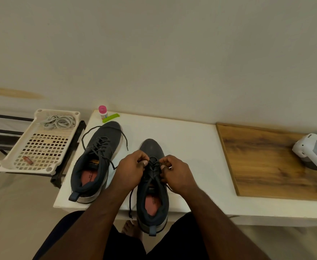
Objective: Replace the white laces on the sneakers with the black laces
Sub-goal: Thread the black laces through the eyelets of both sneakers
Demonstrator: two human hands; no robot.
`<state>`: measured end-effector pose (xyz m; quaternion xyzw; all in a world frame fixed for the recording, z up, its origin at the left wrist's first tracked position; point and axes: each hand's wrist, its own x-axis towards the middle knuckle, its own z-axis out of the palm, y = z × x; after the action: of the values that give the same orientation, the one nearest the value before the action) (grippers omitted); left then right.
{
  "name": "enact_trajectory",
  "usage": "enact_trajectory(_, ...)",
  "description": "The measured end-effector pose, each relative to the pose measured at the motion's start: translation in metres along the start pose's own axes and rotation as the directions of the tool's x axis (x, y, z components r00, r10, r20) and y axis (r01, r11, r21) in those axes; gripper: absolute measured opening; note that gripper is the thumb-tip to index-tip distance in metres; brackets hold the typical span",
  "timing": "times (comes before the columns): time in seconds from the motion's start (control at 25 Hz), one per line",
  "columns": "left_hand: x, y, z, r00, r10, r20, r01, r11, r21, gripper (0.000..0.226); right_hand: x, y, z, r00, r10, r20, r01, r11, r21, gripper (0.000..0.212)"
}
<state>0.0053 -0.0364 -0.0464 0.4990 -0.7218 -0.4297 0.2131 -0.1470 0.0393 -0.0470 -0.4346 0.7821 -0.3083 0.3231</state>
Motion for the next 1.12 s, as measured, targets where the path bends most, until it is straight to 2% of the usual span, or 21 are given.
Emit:
enact_trajectory(0.12, 0.000, -0.003, -0.002, 1.000, -0.008, 0.019, 0.008, 1.000, 0.000, 0.017, 0.007, -0.003, 0.001, 0.997, -0.078, -0.013, 0.076, 0.992, -0.099, 0.026)
enact_trajectory(0.24, 0.000, -0.004, -0.002, 0.999, 0.013, 0.031, -0.014, 0.998, 0.061, 0.015, 0.020, -0.014, 0.002, 0.980, -0.170, 0.107, 0.198, 0.905, -0.377, 0.034)
enact_trajectory(0.32, 0.000, -0.005, -0.001, 0.999, 0.027, 0.039, -0.030, 0.996, 0.079, 0.016, 0.026, -0.019, 0.003, 0.977, -0.158, 0.145, 0.209, 0.858, -0.470, 0.030)
enact_trajectory(0.52, 0.002, -0.009, 0.002, 0.998, 0.061, 0.032, -0.064, 0.995, 0.078, 0.020, 0.028, -0.018, 0.006, 0.983, -0.143, 0.118, 0.181, 0.878, -0.444, 0.019)
enact_trajectory(0.68, 0.003, -0.011, 0.003, 0.997, 0.075, 0.025, -0.077, 0.993, 0.085, 0.022, 0.032, -0.018, 0.000, 0.976, -0.116, 0.182, 0.184, 0.887, -0.424, 0.021)
enact_trajectory(0.8, 0.003, -0.012, 0.005, 0.994, 0.104, 0.028, -0.106, 0.989, 0.099, 0.023, 0.029, -0.017, 0.004, 0.985, -0.136, 0.107, 0.168, 0.902, -0.397, 0.018)
enact_trajectory(0.92, 0.002, -0.012, 0.006, 0.992, 0.119, 0.030, -0.121, 0.986, 0.115, 0.025, 0.028, -0.010, 0.007, 0.993, -0.115, 0.024, 0.117, 0.949, -0.293, 0.018)
enact_trajectory(1.0, 0.002, -0.012, 0.006, 0.993, 0.119, 0.028, -0.121, 0.986, 0.113, 0.024, 0.029, -0.006, 0.006, 0.994, -0.093, 0.051, 0.103, 0.963, -0.248, 0.018)
enact_trajectory(1.12, 0.002, -0.012, 0.006, 0.993, 0.118, 0.019, -0.120, 0.984, 0.129, 0.016, 0.029, -0.006, 0.007, 0.992, -0.106, 0.074, 0.123, 0.950, -0.288, 0.018)
